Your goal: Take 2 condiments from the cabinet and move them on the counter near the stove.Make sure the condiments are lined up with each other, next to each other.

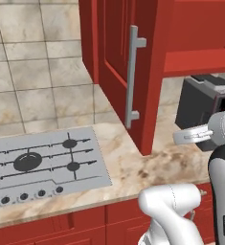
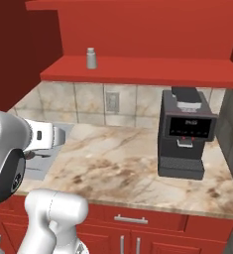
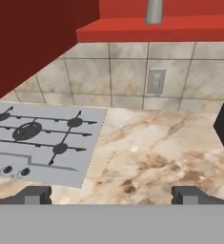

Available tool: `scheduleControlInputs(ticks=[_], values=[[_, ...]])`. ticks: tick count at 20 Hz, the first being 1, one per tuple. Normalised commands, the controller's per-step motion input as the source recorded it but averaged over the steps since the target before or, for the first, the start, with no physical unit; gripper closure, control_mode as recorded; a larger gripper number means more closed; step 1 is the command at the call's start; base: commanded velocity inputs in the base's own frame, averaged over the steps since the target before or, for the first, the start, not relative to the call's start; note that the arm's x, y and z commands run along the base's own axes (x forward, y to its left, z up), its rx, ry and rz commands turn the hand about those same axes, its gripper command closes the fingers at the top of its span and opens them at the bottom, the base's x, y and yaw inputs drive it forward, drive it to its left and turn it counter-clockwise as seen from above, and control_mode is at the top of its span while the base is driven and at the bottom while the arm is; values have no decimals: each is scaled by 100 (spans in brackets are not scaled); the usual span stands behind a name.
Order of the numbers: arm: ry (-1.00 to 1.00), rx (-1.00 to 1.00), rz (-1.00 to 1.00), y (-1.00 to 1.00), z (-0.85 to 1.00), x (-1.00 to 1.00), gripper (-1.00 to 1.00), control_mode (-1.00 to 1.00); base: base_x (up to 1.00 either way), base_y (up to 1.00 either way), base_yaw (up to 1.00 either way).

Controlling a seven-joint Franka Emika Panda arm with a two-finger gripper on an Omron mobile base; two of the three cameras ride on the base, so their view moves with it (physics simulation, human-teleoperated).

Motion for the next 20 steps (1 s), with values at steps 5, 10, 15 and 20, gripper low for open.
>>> scheduleControlInputs(ticks=[5, 10, 15, 20], values=[[0, 0, 0, 0, 0, 0, -100, 100, 48, -24, 0], [0, 0, 0, 0, 0, 0, -100, 100, 31, -12, 0], [0, 0, 0, 0, 0, 0, -100, 100, 4, -3, 0], [0, 0, 0, 0, 0, 0, -100, 100, 0, 0, 0]])
